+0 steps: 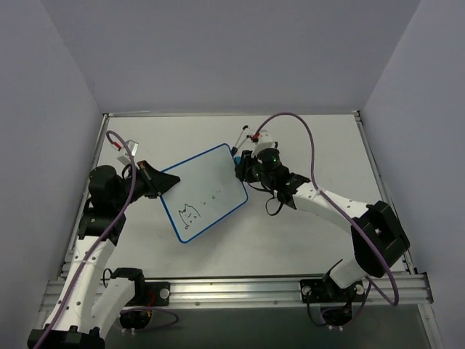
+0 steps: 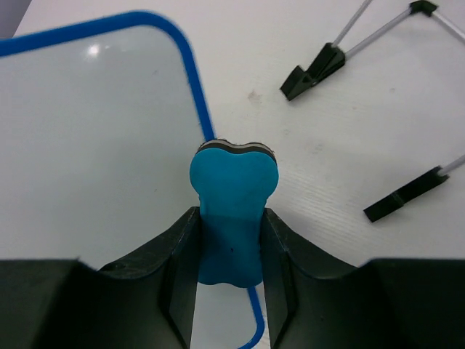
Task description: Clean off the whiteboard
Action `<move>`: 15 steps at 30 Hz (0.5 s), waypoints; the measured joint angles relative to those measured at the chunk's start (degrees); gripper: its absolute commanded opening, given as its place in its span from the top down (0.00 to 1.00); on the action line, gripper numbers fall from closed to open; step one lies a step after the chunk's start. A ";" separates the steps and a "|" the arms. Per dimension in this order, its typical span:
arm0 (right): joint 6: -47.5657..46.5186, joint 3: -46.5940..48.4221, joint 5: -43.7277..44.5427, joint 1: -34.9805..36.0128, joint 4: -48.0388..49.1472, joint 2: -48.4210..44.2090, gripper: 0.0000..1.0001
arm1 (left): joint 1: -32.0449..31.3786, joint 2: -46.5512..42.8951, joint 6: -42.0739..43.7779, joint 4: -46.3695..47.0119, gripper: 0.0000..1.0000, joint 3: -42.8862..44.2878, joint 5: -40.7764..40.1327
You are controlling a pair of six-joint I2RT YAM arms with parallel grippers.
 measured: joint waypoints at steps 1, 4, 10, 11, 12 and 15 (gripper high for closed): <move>0.24 -0.57 -0.44 0.55 0.57 0.00 1.00 | 0.00 0.02 0.02 -0.09 0.98 0.00 -0.13; 0.46 -1.11 -0.55 4.59 1.70 -0.07 1.00 | 0.00 0.26 0.07 0.02 0.98 0.00 -1.70; 0.92 -1.11 -0.31 19.04 5.95 -2.10 1.00 | -0.22 1.75 -0.37 0.96 0.98 0.00 -4.39; 1.07 -1.11 -0.13 21.05 6.82 -2.54 1.00 | -0.50 1.77 -0.52 1.31 0.98 0.00 -4.44; 1.14 -1.11 -0.11 22.86 7.65 -2.95 1.00 | -0.85 1.77 -0.70 1.77 0.98 0.00 -4.42; 1.55 -1.25 0.11 26.32 9.18 -4.37 1.00 | -1.81 1.90 -1.84 3.78 0.98 0.00 -4.26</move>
